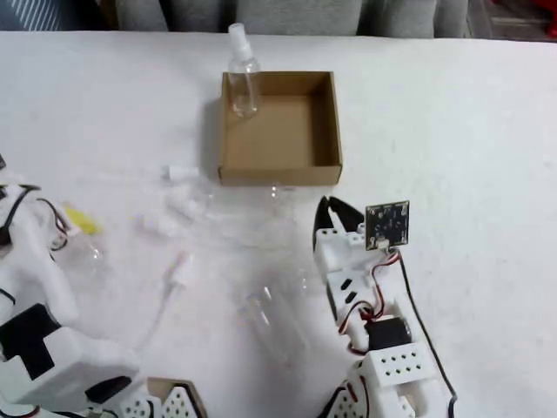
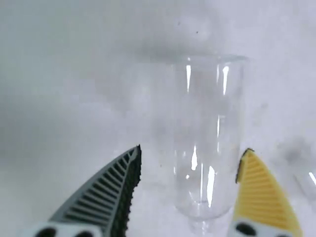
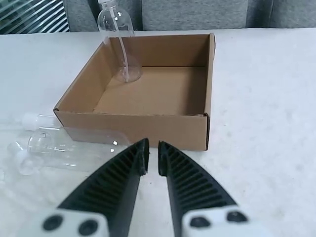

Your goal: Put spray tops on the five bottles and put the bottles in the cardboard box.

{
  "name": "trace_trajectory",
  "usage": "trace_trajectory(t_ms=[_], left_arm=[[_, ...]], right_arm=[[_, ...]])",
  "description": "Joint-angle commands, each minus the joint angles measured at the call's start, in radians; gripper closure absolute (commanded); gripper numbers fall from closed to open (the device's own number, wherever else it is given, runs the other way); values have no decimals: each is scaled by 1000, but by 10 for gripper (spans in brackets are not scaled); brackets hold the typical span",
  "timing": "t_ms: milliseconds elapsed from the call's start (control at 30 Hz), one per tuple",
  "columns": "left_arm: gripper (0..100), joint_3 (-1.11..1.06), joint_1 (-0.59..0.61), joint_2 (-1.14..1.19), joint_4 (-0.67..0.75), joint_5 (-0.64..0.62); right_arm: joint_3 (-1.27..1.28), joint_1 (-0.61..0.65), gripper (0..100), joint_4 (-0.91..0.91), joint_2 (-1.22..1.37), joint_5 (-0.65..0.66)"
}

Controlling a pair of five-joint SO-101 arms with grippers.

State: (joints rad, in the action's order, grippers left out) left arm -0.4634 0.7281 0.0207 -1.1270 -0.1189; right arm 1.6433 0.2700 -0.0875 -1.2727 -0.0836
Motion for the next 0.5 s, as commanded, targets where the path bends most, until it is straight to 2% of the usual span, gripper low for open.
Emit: trace_trajectory(t_ms=[0,100,200,300,400,467], left_arm=[[758,155,1,-5,-186,57],[819,218,-12,-7,-304,338],[906,249,-12,-15,-393,568],[984,219,-13,-50,-411,687],[971,133,-16,-108,-411,786],[980,48,-41,-159,-411,918]], right_arm=[[-8,5,984,18,-4,12],[-8,5,984,18,-4,12],[-8,5,984,18,-4,12],[-8,5,984,18,-4,12],[-8,5,984,18,-4,12],[-8,5,984,18,-4,12]])
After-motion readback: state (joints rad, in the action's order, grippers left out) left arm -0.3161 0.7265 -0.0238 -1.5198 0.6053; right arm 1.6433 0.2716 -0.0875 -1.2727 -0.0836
